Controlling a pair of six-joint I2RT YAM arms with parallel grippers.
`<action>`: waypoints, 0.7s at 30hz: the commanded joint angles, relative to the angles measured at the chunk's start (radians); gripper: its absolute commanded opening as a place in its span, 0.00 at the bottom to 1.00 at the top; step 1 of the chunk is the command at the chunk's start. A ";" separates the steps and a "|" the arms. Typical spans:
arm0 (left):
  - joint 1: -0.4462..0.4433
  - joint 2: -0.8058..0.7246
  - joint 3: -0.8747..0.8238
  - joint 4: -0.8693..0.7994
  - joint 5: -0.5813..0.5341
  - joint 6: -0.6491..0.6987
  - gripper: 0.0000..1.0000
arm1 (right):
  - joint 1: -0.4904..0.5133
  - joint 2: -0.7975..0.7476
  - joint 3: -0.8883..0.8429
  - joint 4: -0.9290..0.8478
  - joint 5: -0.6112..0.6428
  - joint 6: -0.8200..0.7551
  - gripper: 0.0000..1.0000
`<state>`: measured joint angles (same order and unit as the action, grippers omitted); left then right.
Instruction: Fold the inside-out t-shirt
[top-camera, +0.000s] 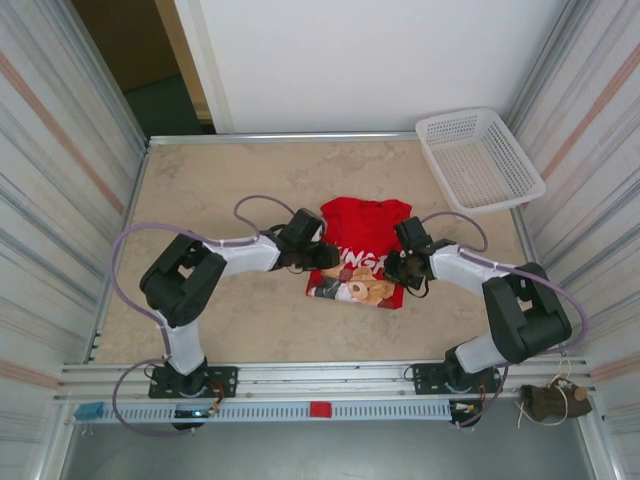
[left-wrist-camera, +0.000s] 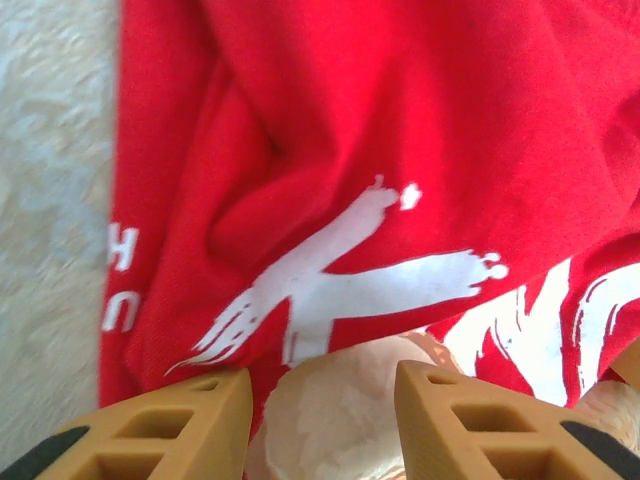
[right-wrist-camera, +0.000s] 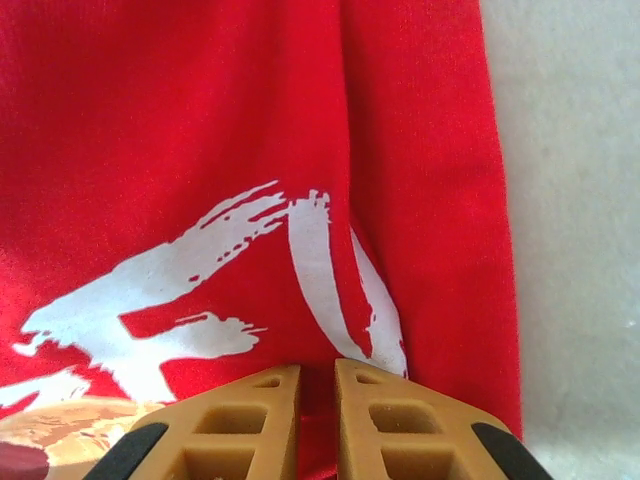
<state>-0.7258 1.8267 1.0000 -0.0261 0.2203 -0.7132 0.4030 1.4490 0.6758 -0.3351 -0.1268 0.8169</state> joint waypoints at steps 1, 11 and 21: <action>0.001 -0.077 -0.118 -0.037 -0.044 -0.076 0.42 | -0.018 -0.091 -0.051 -0.057 0.035 0.035 0.15; 0.150 -0.210 0.080 -0.183 -0.084 0.060 0.58 | -0.200 -0.099 0.212 -0.165 -0.069 -0.138 0.31; 0.267 0.155 0.614 -0.484 0.107 0.543 0.51 | -0.247 0.139 0.388 -0.105 -0.192 -0.136 0.36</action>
<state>-0.4450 1.9251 1.5627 -0.3401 0.2726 -0.3634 0.1547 1.5616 1.0603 -0.4324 -0.2504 0.6865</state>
